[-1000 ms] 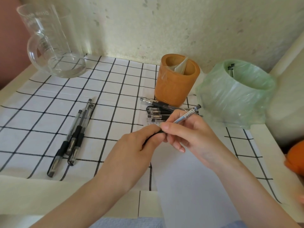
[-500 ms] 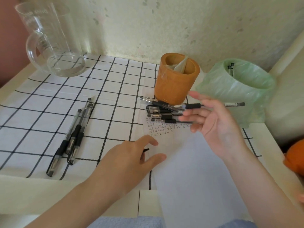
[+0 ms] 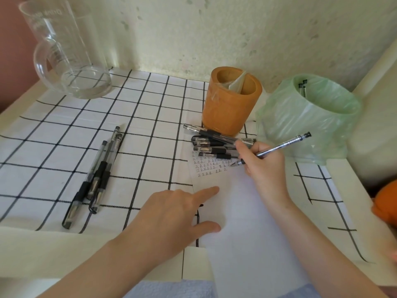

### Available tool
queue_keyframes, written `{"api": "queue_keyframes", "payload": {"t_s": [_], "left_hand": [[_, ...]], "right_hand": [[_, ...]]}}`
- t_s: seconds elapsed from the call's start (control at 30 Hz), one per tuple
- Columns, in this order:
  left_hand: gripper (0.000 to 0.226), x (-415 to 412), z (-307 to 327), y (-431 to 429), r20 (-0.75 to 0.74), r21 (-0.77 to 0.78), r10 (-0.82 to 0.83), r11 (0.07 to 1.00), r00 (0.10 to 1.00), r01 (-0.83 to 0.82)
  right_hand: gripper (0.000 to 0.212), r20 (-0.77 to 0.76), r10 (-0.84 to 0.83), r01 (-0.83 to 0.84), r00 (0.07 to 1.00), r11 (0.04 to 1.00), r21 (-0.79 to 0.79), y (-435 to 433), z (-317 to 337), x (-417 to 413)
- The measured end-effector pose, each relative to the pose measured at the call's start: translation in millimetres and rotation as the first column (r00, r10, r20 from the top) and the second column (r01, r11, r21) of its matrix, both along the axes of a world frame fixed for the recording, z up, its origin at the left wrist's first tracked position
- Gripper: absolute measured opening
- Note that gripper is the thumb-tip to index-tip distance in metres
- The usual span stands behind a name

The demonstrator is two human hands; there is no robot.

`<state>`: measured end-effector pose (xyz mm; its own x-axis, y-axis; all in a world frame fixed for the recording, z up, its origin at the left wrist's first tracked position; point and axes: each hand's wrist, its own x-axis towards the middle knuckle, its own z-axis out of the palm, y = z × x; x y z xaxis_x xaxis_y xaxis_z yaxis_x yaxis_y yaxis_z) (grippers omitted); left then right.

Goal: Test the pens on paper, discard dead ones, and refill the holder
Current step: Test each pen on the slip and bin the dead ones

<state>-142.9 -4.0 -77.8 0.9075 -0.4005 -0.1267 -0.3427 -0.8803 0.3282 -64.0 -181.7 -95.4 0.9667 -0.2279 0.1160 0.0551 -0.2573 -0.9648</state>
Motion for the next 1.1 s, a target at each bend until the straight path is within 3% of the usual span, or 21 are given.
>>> {"api": "queue_keyframes", "payload": {"t_s": [0.2,1.1], "left_hand": [[0.066,0.2,-2.0,0.6,0.026,-0.004,0.002,1.0,1.0,-0.002],[0.064,0.0,-1.5,0.1,0.01,-0.027,0.034,0.999,0.999,-0.034]], "right_hand": [[0.037,0.07,-0.021,0.029,0.997,0.993,-0.115,2.1,-5.6,-0.4],[0.043,0.117,0.02,-0.003,0.993,0.99,-0.138,1.8,-10.1,2.1]]}}
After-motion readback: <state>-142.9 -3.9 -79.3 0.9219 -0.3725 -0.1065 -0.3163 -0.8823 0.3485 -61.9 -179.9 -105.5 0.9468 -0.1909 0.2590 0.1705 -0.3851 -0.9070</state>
